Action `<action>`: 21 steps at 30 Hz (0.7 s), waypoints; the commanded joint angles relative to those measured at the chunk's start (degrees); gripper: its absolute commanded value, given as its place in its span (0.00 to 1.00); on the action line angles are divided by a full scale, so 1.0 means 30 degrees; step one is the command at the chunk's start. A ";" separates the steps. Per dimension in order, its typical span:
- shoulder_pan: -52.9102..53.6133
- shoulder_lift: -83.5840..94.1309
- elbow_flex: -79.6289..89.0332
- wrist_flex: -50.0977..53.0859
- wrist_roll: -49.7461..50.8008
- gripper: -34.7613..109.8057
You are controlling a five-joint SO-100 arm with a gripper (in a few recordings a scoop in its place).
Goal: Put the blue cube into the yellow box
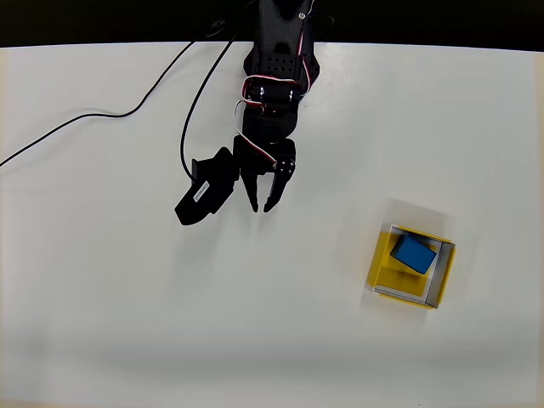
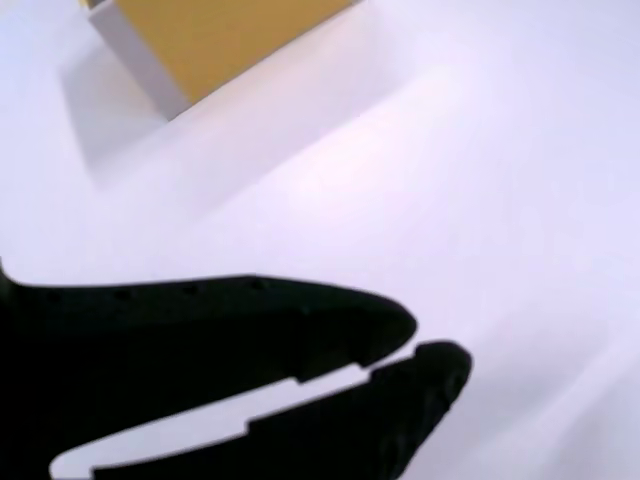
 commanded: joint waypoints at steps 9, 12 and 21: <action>0.0264 0.2607 0.0498 1.0166 0.0820 0.24; 0.0205 0.2607 0.0498 1.1924 0.1260 0.24; 0.0322 0.2637 0.0498 1.1865 0.2432 0.24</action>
